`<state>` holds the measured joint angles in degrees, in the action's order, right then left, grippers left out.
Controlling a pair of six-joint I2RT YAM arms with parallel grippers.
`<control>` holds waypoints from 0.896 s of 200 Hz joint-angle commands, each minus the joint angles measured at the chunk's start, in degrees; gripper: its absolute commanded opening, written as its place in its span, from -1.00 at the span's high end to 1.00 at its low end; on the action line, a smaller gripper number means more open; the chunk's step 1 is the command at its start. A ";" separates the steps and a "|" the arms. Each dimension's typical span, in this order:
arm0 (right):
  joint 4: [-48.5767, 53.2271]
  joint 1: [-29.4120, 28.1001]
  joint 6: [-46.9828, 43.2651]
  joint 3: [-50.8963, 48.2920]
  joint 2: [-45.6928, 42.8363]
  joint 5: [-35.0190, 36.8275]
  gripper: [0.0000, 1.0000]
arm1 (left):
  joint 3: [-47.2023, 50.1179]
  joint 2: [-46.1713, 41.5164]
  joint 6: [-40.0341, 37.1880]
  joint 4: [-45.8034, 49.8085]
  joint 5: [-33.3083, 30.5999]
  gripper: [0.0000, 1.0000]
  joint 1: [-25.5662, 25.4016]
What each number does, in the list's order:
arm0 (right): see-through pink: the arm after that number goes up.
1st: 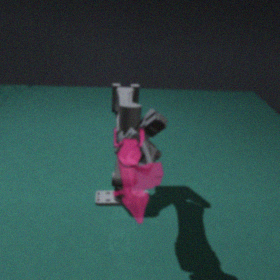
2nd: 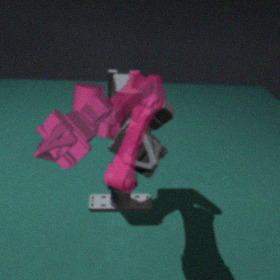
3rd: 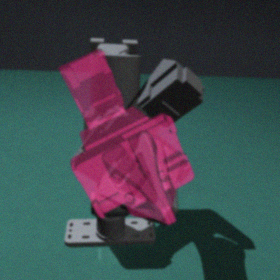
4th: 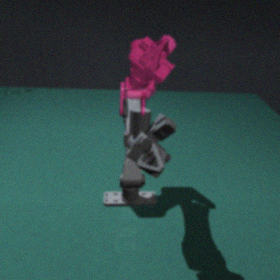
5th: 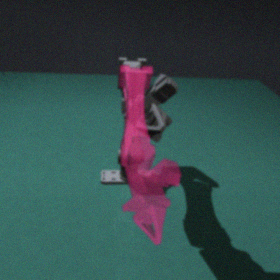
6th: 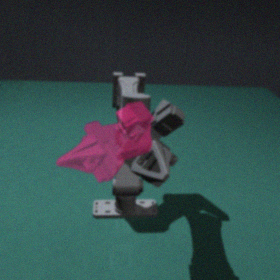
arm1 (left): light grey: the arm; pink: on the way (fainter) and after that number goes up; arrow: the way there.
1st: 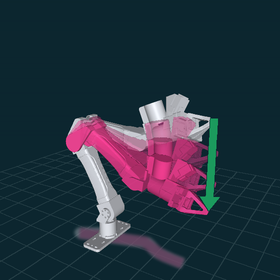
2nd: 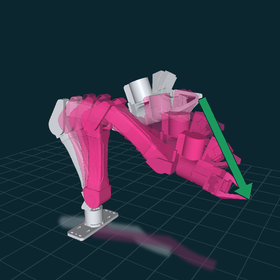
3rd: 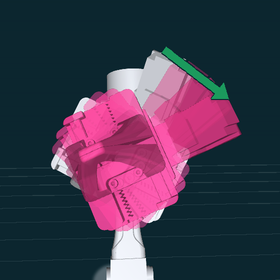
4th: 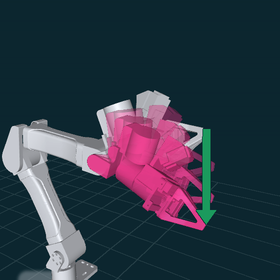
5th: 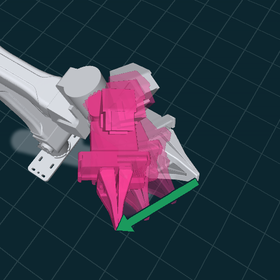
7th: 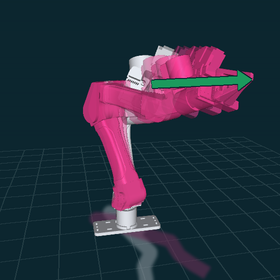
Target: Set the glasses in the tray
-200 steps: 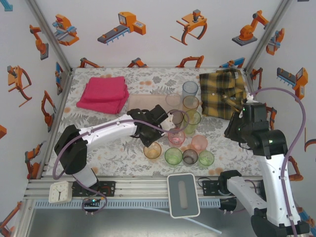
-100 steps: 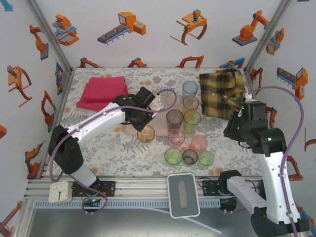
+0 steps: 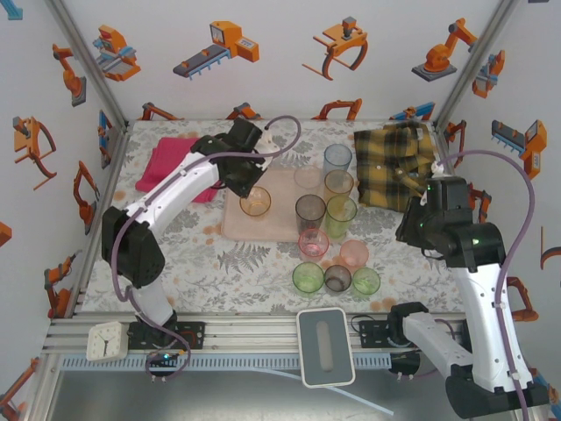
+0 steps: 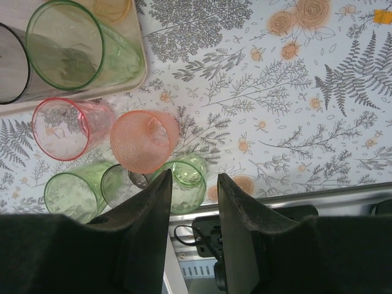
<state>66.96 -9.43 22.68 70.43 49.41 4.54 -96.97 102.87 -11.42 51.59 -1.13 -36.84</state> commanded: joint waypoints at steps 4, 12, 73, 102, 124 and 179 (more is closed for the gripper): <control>-1.39 0.20 -0.55 -0.28 0.08 -0.14 0.26 | -4.35 2.30 -1.94 1.57 0.66 1.00 0.77; -1.48 0.20 -0.37 -0.35 0.20 -0.14 0.26 | -5.72 3.36 -1.78 1.58 0.93 1.00 1.08; -2.65 0.20 -0.17 -1.20 0.92 -0.03 0.26 | -11.57 9.01 -0.93 1.45 1.75 1.00 3.85; -3.40 0.19 -0.03 -1.55 1.41 -0.22 0.26 | -13.36 10.29 -1.29 1.32 1.65 1.00 5.75; -3.88 0.16 -0.08 -1.75 1.92 -0.48 0.26 | -15.51 11.58 -1.27 1.57 1.78 1.00 7.20; -4.60 0.20 0.18 -2.98 1.85 -0.62 0.26 | -25.06 17.81 -1.56 3.79 1.03 1.00 7.57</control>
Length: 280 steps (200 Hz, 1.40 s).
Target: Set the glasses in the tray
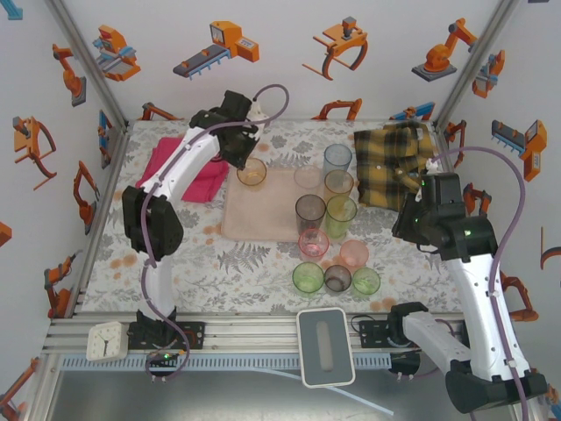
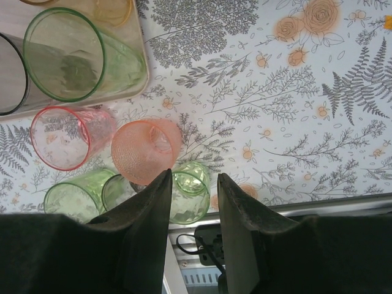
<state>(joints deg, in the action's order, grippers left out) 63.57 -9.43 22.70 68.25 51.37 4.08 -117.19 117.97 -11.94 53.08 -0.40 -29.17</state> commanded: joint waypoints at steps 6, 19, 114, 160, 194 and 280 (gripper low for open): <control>-1.21 0.21 0.23 -0.75 -0.05 -0.21 0.26 | -5.79 3.41 -1.11 2.60 0.14 1.00 0.07; -1.26 0.19 0.18 -0.68 -0.05 -0.12 0.26 | -7.45 4.96 -1.33 2.85 0.04 1.00 0.71; -1.69 0.20 0.06 -1.46 0.70 -0.06 0.26 | -15.85 11.48 -1.85 4.36 -0.98 1.00 3.86; -2.05 0.20 -0.10 -1.46 1.22 -0.21 0.26 | -17.93 13.84 -1.95 4.47 -1.41 1.00 5.16; -2.31 0.19 -0.17 -1.49 1.52 -0.37 0.26 | -19.16 14.82 -1.67 4.65 -0.96 1.00 5.74; -2.20 0.20 0.02 -2.42 1.71 -0.38 0.26 | -29.33 20.54 0.52 5.59 1.90 1.00 3.21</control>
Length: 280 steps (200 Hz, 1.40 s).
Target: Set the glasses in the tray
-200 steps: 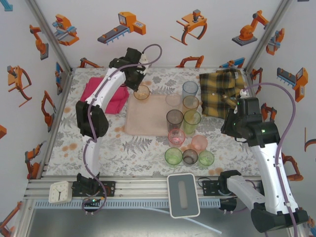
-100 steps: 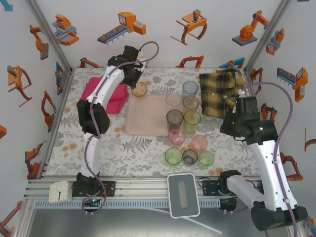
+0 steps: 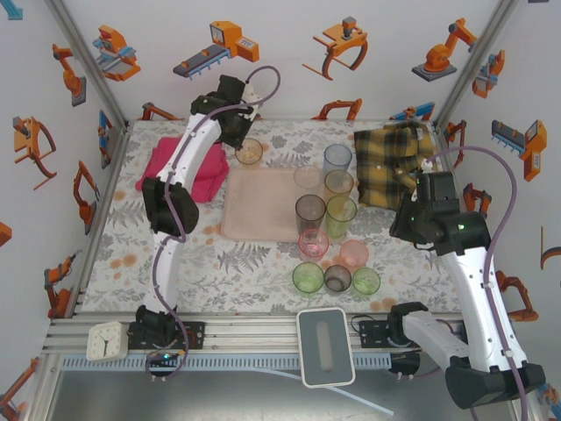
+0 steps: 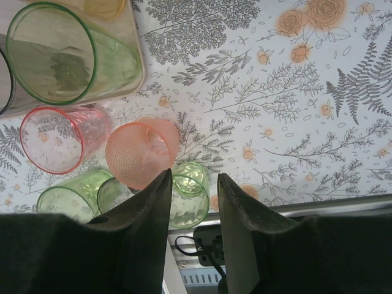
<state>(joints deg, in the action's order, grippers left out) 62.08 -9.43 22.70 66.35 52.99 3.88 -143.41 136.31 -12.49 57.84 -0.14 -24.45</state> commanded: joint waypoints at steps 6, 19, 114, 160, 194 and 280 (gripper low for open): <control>-0.65 0.20 0.08 -0.44 0.13 -0.27 0.26 | -3.98 2.72 1.12 0.79 1.89 1.00 -1.92; -0.65 0.20 0.24 -0.40 0.23 -0.45 0.26 | -5.70 3.79 1.07 0.46 1.91 1.00 -2.76; -0.56 0.20 1.25 -2.28 -0.09 -0.20 0.26 | -9.03 8.51 1.50 -4.22 2.33 1.00 -7.46; -0.56 0.20 1.61 -3.26 -0.54 -0.28 0.26 | -10.00 9.89 2.10 -5.33 3.25 1.00 -8.89; -0.56 0.20 1.91 -4.07 -1.10 -0.24 0.26 | -10.38 10.56 2.14 -6.49 3.32 1.00 -9.84; -0.71 0.20 2.09 -6.06 -2.28 -0.28 0.26 | -11.39 12.14 1.86 -7.93 2.34 1.00 -11.84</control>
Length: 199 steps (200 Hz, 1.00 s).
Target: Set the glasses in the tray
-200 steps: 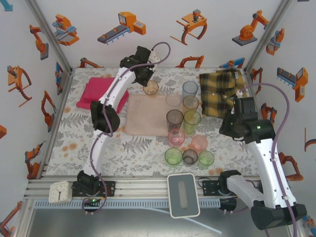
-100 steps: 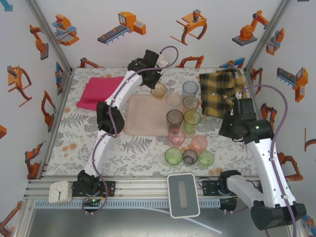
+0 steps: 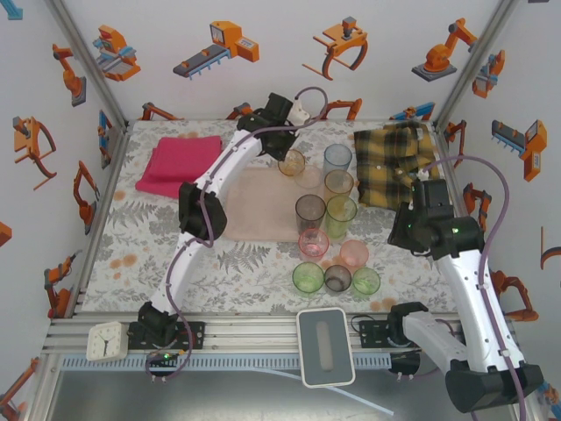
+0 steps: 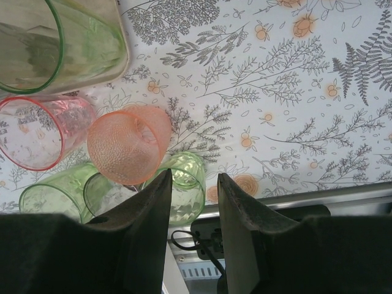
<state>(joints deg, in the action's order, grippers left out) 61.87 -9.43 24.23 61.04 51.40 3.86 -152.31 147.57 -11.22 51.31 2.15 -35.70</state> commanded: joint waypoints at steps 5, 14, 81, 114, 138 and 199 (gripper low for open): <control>-0.52 0.20 0.60 -0.88 -0.73 -0.34 0.26 | -2.55 0.98 0.59 -1.50 -0.03 1.00 -0.66; -0.62 0.20 0.56 -1.01 -0.77 -0.34 0.26 | -2.55 1.13 0.59 -1.56 0.01 1.00 -0.63; -1.20 0.20 0.67 -1.66 -0.62 -0.69 0.26 | -2.86 1.69 0.29 -2.00 -0.09 1.00 -1.18; -1.59 0.16 0.64 -1.91 -0.40 -0.95 0.26 | -2.82 1.91 0.50 -2.00 0.18 1.00 -1.30; -1.89 0.20 0.84 -2.06 -0.27 -1.13 0.26 | -2.80 2.07 0.34 -2.07 0.30 1.00 -1.30; -2.13 0.20 0.88 -2.33 0.00 -1.39 0.26 | -2.78 2.22 0.45 -2.00 0.64 0.96 -1.42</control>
<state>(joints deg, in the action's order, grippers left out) 60.55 -9.43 24.25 59.55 51.31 2.98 -152.94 149.08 -11.25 50.13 2.13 -36.77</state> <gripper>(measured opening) 0.369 0.128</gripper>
